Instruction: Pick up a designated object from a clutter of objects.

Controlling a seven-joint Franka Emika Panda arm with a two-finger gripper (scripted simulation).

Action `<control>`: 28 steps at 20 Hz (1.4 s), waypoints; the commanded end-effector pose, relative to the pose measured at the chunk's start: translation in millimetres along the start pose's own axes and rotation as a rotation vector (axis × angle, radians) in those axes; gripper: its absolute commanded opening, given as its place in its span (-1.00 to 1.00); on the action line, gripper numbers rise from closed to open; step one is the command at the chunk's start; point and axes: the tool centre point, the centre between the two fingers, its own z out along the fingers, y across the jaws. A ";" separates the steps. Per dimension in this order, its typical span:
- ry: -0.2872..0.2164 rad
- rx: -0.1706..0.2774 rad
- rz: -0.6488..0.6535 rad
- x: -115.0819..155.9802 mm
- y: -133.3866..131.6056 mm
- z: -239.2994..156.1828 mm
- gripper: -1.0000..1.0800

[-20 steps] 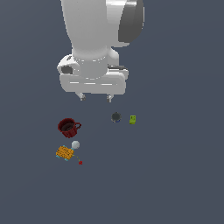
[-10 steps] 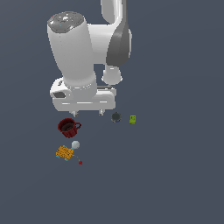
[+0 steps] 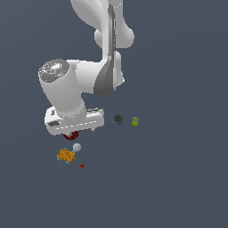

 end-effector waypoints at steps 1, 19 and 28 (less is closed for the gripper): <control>0.000 0.001 -0.043 0.2 12.8 22.1 0.92; -0.004 0.004 -0.196 -9.6 56.2 105.7 0.92; -0.005 0.005 -0.194 -10.4 55.6 123.9 0.92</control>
